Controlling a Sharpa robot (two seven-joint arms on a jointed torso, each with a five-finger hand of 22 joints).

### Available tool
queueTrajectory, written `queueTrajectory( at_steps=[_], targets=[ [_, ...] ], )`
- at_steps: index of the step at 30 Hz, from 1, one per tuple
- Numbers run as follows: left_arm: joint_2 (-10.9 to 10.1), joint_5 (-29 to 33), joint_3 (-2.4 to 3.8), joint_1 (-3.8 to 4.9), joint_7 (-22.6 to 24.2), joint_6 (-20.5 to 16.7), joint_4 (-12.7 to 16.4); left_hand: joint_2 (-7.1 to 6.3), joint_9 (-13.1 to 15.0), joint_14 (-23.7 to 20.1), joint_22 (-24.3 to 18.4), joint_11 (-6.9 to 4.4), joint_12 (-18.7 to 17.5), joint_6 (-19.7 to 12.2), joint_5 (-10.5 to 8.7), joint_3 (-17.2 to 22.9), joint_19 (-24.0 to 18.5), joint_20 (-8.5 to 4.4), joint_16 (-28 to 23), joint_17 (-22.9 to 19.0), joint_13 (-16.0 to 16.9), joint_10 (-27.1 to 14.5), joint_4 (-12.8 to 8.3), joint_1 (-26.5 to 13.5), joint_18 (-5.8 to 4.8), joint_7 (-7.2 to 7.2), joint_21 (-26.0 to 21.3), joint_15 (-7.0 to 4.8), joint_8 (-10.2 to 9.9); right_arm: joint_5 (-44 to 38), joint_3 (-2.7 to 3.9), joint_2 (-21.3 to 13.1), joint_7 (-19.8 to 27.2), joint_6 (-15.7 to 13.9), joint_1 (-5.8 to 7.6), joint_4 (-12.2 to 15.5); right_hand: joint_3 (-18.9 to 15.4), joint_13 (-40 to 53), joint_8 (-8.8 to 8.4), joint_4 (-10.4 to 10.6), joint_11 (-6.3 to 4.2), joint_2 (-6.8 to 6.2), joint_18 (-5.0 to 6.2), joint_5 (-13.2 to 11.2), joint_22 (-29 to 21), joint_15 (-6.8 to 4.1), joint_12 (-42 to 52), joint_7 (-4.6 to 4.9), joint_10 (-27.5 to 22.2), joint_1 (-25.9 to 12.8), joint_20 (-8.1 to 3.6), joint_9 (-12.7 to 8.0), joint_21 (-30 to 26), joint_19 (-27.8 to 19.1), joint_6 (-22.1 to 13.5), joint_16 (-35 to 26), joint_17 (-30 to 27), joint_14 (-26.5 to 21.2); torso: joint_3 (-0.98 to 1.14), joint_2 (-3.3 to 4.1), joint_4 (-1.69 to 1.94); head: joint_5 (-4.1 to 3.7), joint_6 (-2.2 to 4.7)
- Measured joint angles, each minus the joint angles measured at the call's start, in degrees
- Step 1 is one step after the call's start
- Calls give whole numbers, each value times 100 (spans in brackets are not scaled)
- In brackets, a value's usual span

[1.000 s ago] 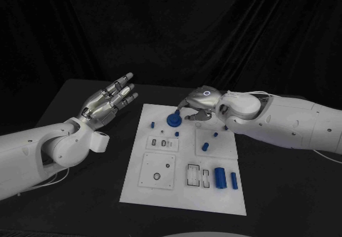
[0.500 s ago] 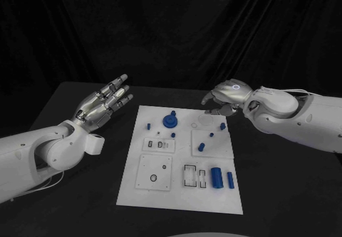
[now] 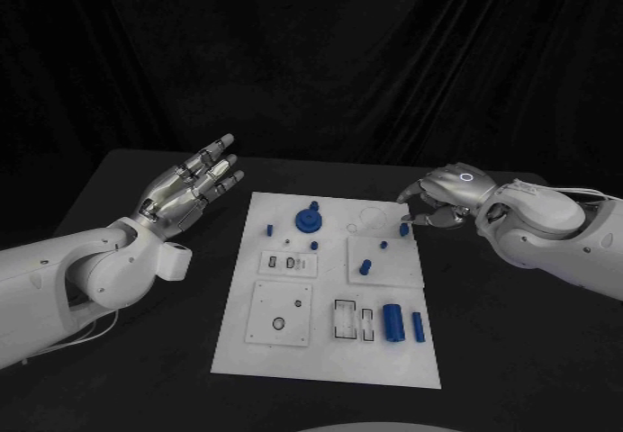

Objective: Assemble the parts on the task board

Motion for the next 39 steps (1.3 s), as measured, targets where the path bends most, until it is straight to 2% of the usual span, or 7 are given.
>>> queueTrajectory(
  at_steps=[3,7,19,28,34,39],
  targets=[
    [-11,0,0,-4,0,2,-9,0,0,0,0,0,0,0,0,0,0,0,0,0,0,0,0,0,0,0,0,0,0,24,-1,-53,-25,-52,-59,30,-22,0,0,68,0,-73,0,-169,0,0,0,-2,0,-32,-18,15,0,18,-16,0,0,0,1,1,1,-5,3],
    [-14,0,0,-5,0,5,-19,0,0,0,0,0,0,0,14,16,0,0,0,0,0,0,-16,0,0,0,0,0,0,46,-1,-81,-49,-104,-99,42,-22,-1,0,68,0,-73,0,-185,0,0,0,-2,0,-32,-18,15,0,18,-16,0,0,0,0,1,2,-1,2],
    [-21,0,-1,-8,-3,13,-27,0,0,0,0,0,0,0,22,32,0,0,0,0,-6,0,0,46,0,0,0,0,0,78,0,-91,-90,-123,-195,17,-22,-1,0,68,0,-72,0,-181,-1,0,0,19,0,-32,-18,21,0,18,-37,0,-1,0,1,1,1,14,21],
    [-22,0,-1,-9,-4,22,-29,0,0,0,5,20,0,0,21,32,0,0,0,0,-6,-22,0,45,0,0,0,0,0,84,0,11,-100,-113,-280,-126,-22,-1,0,68,0,-96,0,-117,-1,0,0,19,0,-8,-18,47,-38,18,-36,-26,-1,0,-6,-5,7,21,26],
    [-41,0,-1,-10,-6,28,-27,0,0,0,5,20,0,0,21,32,0,0,0,0,-6,-22,0,46,0,0,0,0,0,86,0,71,-99,-109,-317,-182,-6,1,33,84,0,-145,0,-118,0,0,0,52,0,48,-17,84,-38,18,-4,-26,-2,0,-9,-7,6,29,-10],
    [-44,0,-1,-10,-7,33,-27,0,0,0,4,20,0,0,21,32,0,0,0,0,-5,-22,0,45,0,0,0,0,0,87,0,117,-97,-103,-331,-226,-5,4,115,82,0,-119,0,-118,4,0,0,61,0,141,-17,136,-58,18,108,-26,-2,0,-10,-7,7,7,-14]
  ],
)
